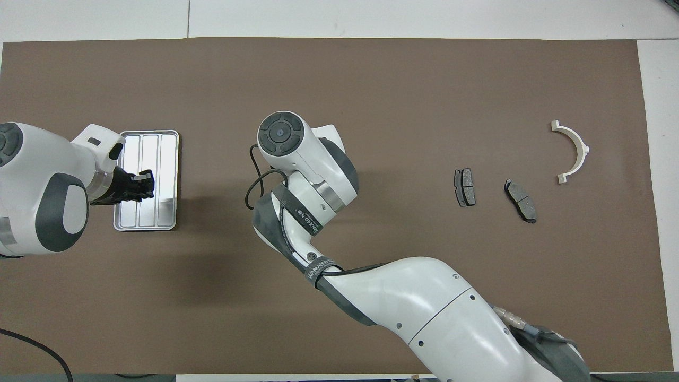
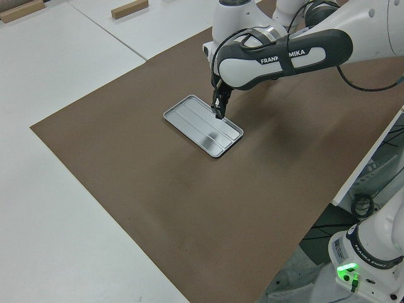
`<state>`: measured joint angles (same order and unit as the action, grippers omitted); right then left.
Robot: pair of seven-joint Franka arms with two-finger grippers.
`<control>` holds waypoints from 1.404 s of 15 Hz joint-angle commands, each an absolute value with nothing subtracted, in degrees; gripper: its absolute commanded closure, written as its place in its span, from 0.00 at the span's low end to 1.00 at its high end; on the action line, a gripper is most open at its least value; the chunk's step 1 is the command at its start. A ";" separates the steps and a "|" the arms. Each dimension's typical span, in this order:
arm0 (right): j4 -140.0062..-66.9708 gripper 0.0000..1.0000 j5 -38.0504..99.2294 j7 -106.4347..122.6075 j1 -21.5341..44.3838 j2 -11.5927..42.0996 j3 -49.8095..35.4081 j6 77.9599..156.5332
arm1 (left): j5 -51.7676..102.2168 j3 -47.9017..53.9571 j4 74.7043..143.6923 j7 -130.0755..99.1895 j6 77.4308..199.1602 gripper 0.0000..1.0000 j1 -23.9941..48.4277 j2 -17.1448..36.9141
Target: Place bearing gear from tray to pile
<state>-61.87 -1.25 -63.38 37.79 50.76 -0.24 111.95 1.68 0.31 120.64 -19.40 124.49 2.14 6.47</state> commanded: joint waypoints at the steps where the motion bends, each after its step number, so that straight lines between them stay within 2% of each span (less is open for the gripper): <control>1: -61.44 1.00 0.88 -60.92 35.60 50.10 -1.14 110.49 | 2.29 -0.26 119.62 -20.65 122.87 1.00 3.34 6.15; 6: -61.35 1.00 2.81 -54.42 32.53 45.19 -1.14 103.64 | 2.90 -0.09 118.57 -23.01 123.05 1.00 3.60 6.41; 10: -61.44 1.00 3.08 -38.55 25.51 39.13 -1.14 97.23 | 3.16 -0.09 114.18 -36.70 123.40 1.00 12.71 8.43; 13: -61.52 1.00 2.73 -21.86 19.27 35.60 -1.06 93.00 | 3.25 -0.26 108.48 -47.34 123.13 1.00 19.66 12.64; 15: -61.78 1.00 1.94 -9.03 14.44 35.16 -0.88 91.93 | 2.99 -0.44 103.13 -53.32 122.96 1.00 25.11 18.86; 17: -64.49 1.00 1.50 1.01 10.04 34.37 -0.79 93.68 | 2.72 -0.62 96.45 -58.52 122.87 1.00 28.55 25.55; 19: -71.33 1.00 0.71 8.32 6.78 31.92 -0.88 100.42 | 2.72 -0.62 95.45 -59.68 123.57 1.00 29.62 26.72; 21: -81.42 1.00 0.62 12.46 4.40 28.76 -0.88 110.25 | 2.72 -0.53 95.71 -60.99 125.32 1.00 30.32 26.98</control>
<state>-68.35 1.28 8.28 6.07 34.55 -0.07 101.41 2.56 0.58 97.46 -59.69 124.75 29.63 26.24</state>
